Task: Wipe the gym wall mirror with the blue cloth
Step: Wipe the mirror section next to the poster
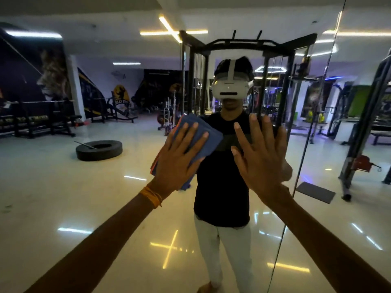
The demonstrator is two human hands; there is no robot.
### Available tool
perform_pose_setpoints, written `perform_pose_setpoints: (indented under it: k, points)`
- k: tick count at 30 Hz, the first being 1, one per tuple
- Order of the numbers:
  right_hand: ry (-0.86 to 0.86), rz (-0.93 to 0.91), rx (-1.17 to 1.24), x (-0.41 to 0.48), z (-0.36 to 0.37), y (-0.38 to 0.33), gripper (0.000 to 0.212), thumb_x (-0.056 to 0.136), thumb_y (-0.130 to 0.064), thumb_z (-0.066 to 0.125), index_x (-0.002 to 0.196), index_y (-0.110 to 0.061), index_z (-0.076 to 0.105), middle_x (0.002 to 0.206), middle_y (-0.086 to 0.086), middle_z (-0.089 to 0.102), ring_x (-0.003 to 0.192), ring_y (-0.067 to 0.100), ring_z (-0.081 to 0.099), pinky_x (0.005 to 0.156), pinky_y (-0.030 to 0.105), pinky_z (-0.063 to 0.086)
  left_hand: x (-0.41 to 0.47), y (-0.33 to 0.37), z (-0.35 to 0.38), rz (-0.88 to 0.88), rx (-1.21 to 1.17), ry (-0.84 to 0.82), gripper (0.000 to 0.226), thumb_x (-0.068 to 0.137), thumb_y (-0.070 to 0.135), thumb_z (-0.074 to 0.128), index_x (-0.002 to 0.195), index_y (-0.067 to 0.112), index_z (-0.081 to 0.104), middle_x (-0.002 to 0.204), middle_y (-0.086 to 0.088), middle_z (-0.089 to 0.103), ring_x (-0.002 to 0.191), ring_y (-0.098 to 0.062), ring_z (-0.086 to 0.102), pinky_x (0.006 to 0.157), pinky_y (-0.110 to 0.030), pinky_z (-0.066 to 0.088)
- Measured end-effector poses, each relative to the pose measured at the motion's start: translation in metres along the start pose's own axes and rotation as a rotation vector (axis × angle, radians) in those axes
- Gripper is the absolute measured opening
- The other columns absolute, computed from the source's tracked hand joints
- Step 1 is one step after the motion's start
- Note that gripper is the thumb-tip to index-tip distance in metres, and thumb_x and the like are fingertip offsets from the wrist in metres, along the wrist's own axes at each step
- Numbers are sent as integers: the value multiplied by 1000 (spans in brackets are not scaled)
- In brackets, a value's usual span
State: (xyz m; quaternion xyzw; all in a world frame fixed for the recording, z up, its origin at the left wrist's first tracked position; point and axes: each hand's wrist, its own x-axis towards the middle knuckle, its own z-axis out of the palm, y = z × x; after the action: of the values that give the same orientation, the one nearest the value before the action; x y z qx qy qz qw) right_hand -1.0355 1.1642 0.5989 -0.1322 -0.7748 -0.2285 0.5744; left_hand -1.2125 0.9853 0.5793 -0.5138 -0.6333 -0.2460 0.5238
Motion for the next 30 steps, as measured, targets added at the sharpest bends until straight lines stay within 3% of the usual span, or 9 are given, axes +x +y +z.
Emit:
perform_pose_setpoints:
  k: [2, 5, 8, 13, 18, 21, 24, 27, 30]
  points:
    - [-10, -27, -2, 4, 0, -1, 58, 107, -48, 41, 159, -23, 35, 168, 14, 24, 156, 38, 18, 123, 62, 14, 8, -43, -14, -83, 21, 67, 63, 110, 48, 29, 164, 26, 6, 170, -13, 8, 159, -32, 0, 129, -50, 0]
    - [-11, -12, -7, 16, -5, 9, 57, 107, -47, 40, 158, -21, 37, 168, 16, 23, 156, 39, 17, 123, 62, 14, 35, -119, -45, -476, -43, 268, 66, 110, 52, 26, 164, 15, 16, 171, -18, 9, 158, -39, 3, 128, -58, 3]
    - [-3, -25, -27, 35, -9, 16, 58, 107, -47, 40, 158, -20, 37, 168, 16, 22, 156, 39, 16, 124, 62, 14, 58, -110, -50, -609, -66, 323, 69, 110, 55, 24, 164, 13, 17, 171, -20, 8, 158, -40, 1, 127, -61, 5]
    - [6, -30, -19, 67, -8, 4, 61, 106, -49, 40, 160, -21, 34, 169, 15, 19, 157, 38, 13, 123, 63, 15, 76, -61, -31, -58, 57, 117, 65, 108, 44, 36, 163, 19, 13, 170, -17, 10, 159, -29, -2, 129, -45, -5]
    - [20, -30, -57, 85, -9, 16, 61, 106, -49, 40, 160, -22, 35, 169, 15, 19, 157, 37, 13, 123, 61, 14, 122, -142, -77, -412, -42, 286, 70, 108, 55, 28, 164, 14, 17, 172, -16, 10, 159, -32, 0, 129, -52, 3]
    - [34, 8, -29, 87, -9, 14, 61, 105, -47, 42, 160, -21, 34, 169, 14, 19, 157, 36, 12, 123, 61, 15, 130, -115, -69, -607, -68, 356, 73, 108, 58, 23, 164, 12, 17, 171, -18, 10, 158, -39, 4, 128, -57, 5]
    - [43, 27, -12, 86, -9, 11, 61, 105, -47, 41, 159, -21, 35, 170, 13, 18, 158, 34, 11, 125, 59, 12, 114, -48, -41, -345, -36, 209, 69, 108, 52, 29, 165, 17, 14, 172, -16, 4, 159, -36, 1, 129, -50, -3]
    - [48, 20, 33, 79, -13, 20, 59, 104, -44, 42, 157, -17, 40, 169, 14, 20, 157, 34, 13, 127, 56, 8, 106, -56, -37, -53, 6, 98, 68, 108, 51, 30, 165, 21, 9, 172, -15, 3, 159, -33, -1, 128, -58, 4]
    - [60, 21, 19, 71, -20, 37, 58, 105, -43, 43, 156, -16, 41, 168, 14, 23, 157, 34, 15, 125, 58, 14, 131, -104, -57, -255, -40, 205, 70, 108, 55, 27, 165, 19, 9, 172, -15, 3, 159, -35, 0, 127, -61, 6]
